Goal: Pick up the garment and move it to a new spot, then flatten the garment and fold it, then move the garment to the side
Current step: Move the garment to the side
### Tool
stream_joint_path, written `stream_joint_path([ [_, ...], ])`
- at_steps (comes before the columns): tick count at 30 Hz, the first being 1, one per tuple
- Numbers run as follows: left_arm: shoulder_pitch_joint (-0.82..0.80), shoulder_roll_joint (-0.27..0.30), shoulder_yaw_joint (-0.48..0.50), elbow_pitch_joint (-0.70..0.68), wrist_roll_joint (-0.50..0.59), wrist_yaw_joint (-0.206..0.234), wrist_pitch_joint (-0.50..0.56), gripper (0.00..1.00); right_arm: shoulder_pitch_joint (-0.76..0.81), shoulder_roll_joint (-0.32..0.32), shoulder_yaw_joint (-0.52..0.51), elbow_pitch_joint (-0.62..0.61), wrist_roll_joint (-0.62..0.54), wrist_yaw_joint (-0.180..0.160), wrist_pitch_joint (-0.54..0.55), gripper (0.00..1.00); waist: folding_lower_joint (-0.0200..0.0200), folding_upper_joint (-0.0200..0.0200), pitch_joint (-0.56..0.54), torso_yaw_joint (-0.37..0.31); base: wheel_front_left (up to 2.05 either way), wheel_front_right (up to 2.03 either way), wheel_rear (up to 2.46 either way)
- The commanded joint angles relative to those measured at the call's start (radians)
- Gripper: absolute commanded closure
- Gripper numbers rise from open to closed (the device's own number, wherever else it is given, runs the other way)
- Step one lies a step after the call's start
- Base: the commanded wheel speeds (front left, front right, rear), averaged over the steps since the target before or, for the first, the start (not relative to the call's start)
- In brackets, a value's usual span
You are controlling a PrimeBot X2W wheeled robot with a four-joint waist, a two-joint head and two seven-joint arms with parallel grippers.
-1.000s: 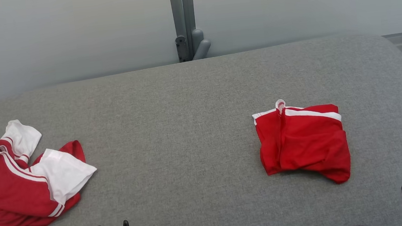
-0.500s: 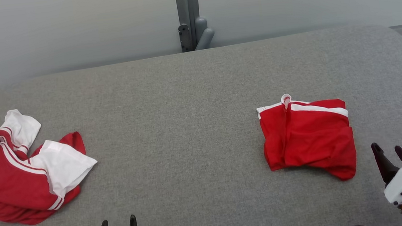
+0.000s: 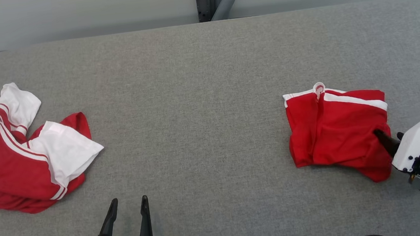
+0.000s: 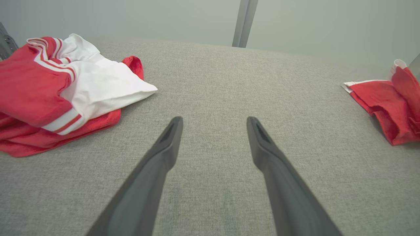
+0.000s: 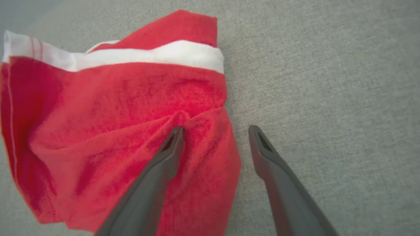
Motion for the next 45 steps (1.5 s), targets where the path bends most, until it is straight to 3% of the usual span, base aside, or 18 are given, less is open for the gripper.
stream_joint_path([
  [1,-0.015,0.001,0.002,-0.001,0.005,-0.008,-0.003,0.0,-0.016,0.002,0.003,0.027,0.004,0.0,-0.002,0.0,0.0,-0.0001,0.033,0.03,0.0,0.0,0.0],
  [5,-0.028,0.001,-0.002,-0.007,0.007,-0.009,-0.003,0.0,-0.05,0.024,0.019,0.102,0.027,0.0,-0.019,0.0,0.0,-0.0001,0.051,0.039,0.0,0.0,0.0],
  [6,-0.031,0.001,-0.003,-0.012,0.006,-0.003,-0.003,0.0,-0.063,0.042,0.026,0.115,0.07,0.0,-0.028,1.0,0.0,-0.0001,0.059,0.037,0.0,0.0,0.0],
  [10,-0.039,0.001,-0.006,-0.024,-0.008,0.01,-0.003,0.0,-0.082,0.023,0.065,0.107,0.123,0.0,-0.043,1.0,0.0,-0.0001,0.076,0.008,0.0,0.0,0.0],
  [16,-0.055,0.001,-0.012,-0.025,-0.014,0.011,-0.003,0.0,-0.147,-0.061,0.122,0.055,0.147,0.0,-0.055,1.0,0.0,-0.0001,0.089,-0.065,0.0,0.0,0.0],
  [22,-0.107,0.002,-0.02,-0.032,-0.004,0.0,-0.003,0.0,-0.238,-0.189,0.197,-0.021,0.095,0.0,-0.03,1.0,0.0,-0.0001,0.135,-0.104,0.0,0.0,0.0],
  [27,-0.152,0.002,-0.025,-0.057,-0.002,0.008,-0.003,0.0,-0.321,-0.256,0.225,-0.036,0.047,0.0,-0.021,1.0,0.0,-0.0001,0.204,-0.123,0.0,0.0,0.0],
  [36,-0.242,0.002,-0.054,-0.082,0.016,-0.011,-0.003,0.0,-0.442,-0.314,0.211,0.052,-0.054,-0.001,-0.048,1.0,0.0,-0.0001,0.332,-0.11,0.0,0.0,0.0],
  [45,-0.256,0.002,-0.047,-0.084,0.027,-0.007,-0.003,0.0,-0.498,-0.345,0.145,0.205,-0.158,-0.001,-0.113,1.0,0.0,-0.0001,0.358,-0.073,0.0,0.0,0.0],
])
